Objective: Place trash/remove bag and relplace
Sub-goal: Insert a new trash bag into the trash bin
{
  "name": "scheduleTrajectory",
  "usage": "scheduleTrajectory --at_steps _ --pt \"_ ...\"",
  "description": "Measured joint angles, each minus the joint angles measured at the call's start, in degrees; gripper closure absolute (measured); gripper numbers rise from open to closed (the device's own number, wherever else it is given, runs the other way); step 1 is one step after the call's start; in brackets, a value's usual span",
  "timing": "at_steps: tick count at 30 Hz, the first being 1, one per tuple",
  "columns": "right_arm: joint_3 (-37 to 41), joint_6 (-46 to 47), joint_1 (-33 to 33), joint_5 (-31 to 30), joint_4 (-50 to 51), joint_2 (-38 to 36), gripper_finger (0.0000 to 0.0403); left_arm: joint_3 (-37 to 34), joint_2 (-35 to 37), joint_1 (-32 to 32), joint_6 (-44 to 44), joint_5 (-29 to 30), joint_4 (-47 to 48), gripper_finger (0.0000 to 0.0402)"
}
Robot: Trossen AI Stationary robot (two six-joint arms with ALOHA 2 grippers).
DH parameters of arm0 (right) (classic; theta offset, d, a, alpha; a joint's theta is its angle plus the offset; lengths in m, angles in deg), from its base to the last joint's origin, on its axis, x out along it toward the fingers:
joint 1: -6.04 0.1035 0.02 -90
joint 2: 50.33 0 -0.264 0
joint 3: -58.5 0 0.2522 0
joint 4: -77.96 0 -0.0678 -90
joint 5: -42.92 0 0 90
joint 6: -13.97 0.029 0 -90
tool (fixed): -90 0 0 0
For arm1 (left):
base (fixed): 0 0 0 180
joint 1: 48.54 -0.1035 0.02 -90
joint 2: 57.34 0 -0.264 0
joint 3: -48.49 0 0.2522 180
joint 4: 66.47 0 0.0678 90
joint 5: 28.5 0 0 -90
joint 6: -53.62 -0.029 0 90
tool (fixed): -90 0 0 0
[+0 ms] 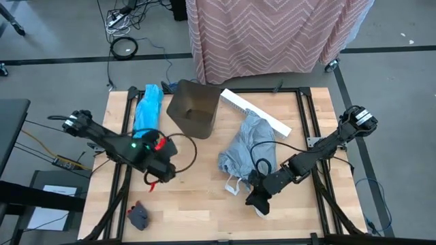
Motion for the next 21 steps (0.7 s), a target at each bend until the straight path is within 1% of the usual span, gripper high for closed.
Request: scheduleTrajectory --at_steps 2,4,7,9,10,12,15,17,18,21 --pt "0.0 -0.7 -0.4 0.1 -1.4 0.0 0.0315 -4.4 0.0 0.0 -0.5 -3.8 1.5 0.0385" --pt "0.0 -1.0 -0.5 0.2 -2.4 0.0 0.0306 -10.0 0.0 0.0 -1.8 -9.6 0.4 0.0369" --pt "0.0 -1.1 -0.5 1.8 -2.8 0.0 0.0285 -17.7 -0.1 0.2 -5.0 -17.9 -5.8 0.0335" --pt "0.0 -0.8 -0.5 3.2 -2.7 0.0 0.0265 -21.5 -0.1 0.5 -5.4 -21.8 -12.6 0.0311" --pt "0.0 -0.4 -0.5 3.9 -2.7 0.0 0.0254 -23.0 -0.1 0.5 -5.3 -22.8 -15.8 0.0299" --pt "0.0 0.9 -0.4 4.9 -2.8 0.0 0.0232 -24.8 -0.2 0.5 -4.3 -22.9 -19.0 0.0277" --pt "0.0 2.3 -0.7 5.6 -2.6 0.0 0.0203 -26.1 -0.8 0.4 -1.3 -21.1 -18.5 0.0254" --pt "0.0 2.5 -1.1 5.8 -2.6 0.0 0.019 -27.1 -1.0 0.4 -0.6 -20.2 -17.9 0.0246" --pt "0.0 2.5 -1.3 5.9 -2.7 0.0 0.0186 -28.0 -1.0 0.5 -0.5 -20.3 -19.1 0.0244" --pt "0.0 3.2 -2.8 9.0 -2.6 0.0 0.018 -31.1 -1.1 0.5 -0.2 -22.1 -22.2 0.0243"
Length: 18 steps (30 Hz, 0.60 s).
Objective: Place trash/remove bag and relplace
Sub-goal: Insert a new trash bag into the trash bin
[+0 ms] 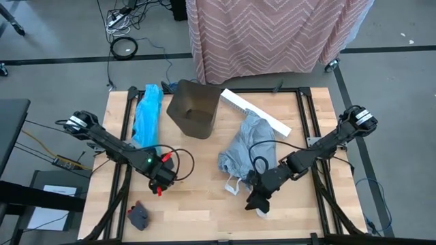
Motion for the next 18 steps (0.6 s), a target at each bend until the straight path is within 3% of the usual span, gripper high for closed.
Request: scheduleTrajectory --at_steps 13,18 --pt "0.0 -0.9 -5.7 8.8 0.1 0.0 0.0187 -1.6 0.0 -1.2 7.6 -11.1 -0.5 0.0243" --pt "0.0 -3.2 -7.3 12.1 1.0 0.0 0.0188 1.1 0.0 -1.3 9.9 -7.8 2.4 0.0243"
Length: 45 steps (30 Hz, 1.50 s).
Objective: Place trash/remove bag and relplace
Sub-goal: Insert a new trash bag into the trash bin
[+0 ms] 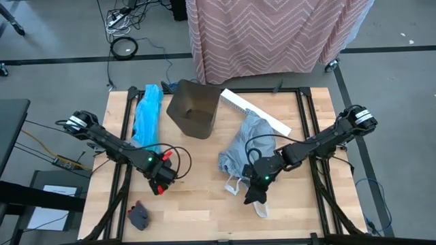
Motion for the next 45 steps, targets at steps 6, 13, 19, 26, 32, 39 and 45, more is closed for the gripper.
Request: scheduleTrajectory --at_steps 6,13,19,26,32,39,45 --pt "0.0 -3.1 -1.9 1.8 1.8 0.0 0.0188 6.6 0.0 -1.0 1.3 8.8 9.5 0.0249" --pt "0.0 -6.4 -3.8 5.0 2.2 0.0 0.0191 7.5 -0.3 -1.0 -1.1 16.1 16.9 0.0266" --pt "0.0 -7.5 -4.9 6.2 2.5 0.0 0.0192 6.4 -4.5 1.4 -3.9 13.3 16.4 0.0267" --pt "0.0 -9.0 -5.2 6.2 2.6 0.0 0.0194 6.4 -11.4 3.9 -7.5 14.6 15.7 0.0267" --pt "0.0 -9.0 -5.1 7.7 2.7 0.0 0.02 4.9 -16.4 5.1 -8.8 16.3 18.7 0.0286" --pt "0.0 -10.4 -4.2 7.7 3.1 0.0 0.0228 5.8 -15.3 5.1 -6.7 17.1 19.2 0.0395" --pt "0.0 -11.4 -4.3 5.2 1.5 0.0 0.0256 16.1 -9.0 3.5 1.2 24.5 17.5 0.0399"
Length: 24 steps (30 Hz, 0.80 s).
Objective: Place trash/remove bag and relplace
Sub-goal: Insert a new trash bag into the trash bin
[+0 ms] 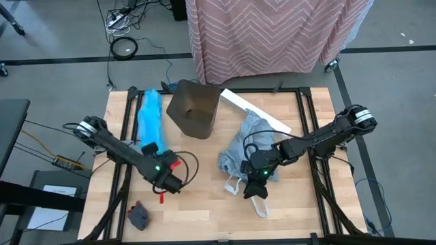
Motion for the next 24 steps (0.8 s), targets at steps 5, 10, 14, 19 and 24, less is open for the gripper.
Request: scheduleTrajectory --at_steps 5,10,14,19,24 --pt "0.0 -2.4 -1.1 -6.7 -4.5 0.0 0.0261 15.2 4.8 -1.9 -0.7 4.0 3.3 0.04" --pt "0.0 -3.9 -2.6 -12.6 -18.6 0.0 0.0261 33.6 7.4 -1.8 -2.4 8.6 9.2 0.04" --pt "0.0 -7.4 -4.3 -18.2 -37.2 0.0 0.0261 46.4 10.0 -2.4 -4.5 15.2 8.8 0.04" --pt "-2.1 -12.3 -8.3 -22.0 -47.7 -1.2 0.0261 60.8 9.8 -3.4 -14.0 24.3 4.6 0.0401" --pt "-14.8 -26.0 -13.2 -20.4 -41.1 -1.7 0.0261 69.1 10.0 -6.2 -30.9 32.4 -4.5 0.0401"
